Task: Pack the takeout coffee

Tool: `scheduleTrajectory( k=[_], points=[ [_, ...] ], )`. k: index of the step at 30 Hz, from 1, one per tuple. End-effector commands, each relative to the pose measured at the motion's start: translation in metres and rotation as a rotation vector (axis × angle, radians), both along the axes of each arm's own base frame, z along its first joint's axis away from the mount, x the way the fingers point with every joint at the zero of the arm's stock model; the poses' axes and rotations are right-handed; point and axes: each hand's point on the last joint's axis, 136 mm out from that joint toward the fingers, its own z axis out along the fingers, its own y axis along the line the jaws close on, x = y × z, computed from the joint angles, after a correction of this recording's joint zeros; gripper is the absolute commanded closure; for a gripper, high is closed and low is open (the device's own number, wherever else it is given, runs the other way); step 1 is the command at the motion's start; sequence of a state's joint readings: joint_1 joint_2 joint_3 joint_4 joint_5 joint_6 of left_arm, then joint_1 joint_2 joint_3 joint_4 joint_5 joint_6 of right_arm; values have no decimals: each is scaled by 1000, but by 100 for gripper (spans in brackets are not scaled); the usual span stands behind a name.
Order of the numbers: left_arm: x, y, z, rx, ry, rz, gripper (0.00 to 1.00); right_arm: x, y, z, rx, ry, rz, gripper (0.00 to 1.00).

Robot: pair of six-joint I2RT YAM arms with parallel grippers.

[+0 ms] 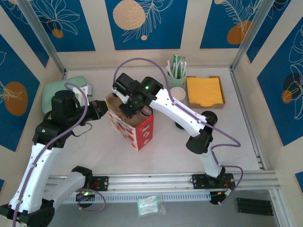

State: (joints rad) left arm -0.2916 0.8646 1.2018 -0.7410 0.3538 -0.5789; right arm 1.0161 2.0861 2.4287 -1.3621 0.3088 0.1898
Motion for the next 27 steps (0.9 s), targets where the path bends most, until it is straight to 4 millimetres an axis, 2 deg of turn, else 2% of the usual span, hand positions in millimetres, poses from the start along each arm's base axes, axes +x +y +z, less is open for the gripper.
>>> scheduleTrajectory(
  k=[1, 6, 13, 19, 22, 27],
  points=[
    [0, 3, -1, 4, -2, 16, 100, -12, -2, 16, 19, -8, 23, 86],
    [0, 3, 0, 5, -3, 15, 100, -15, -1, 31, 65, -27, 28, 85],
    [0, 3, -1, 4, -2, 13, 100, -21, 3, 33, 47, -81, 82, 85],
    [-1, 4, -1, 7, -2, 15, 100, -18, 1, 47, 71, -134, 68, 85],
    [0, 3, -1, 6, -1, 15, 100, -21, 0, 44, 65, -109, 68, 85],
    [1, 3, -1, 7, -2, 14, 100, -26, -5, 24, 14, -49, 64, 85]
  ],
)
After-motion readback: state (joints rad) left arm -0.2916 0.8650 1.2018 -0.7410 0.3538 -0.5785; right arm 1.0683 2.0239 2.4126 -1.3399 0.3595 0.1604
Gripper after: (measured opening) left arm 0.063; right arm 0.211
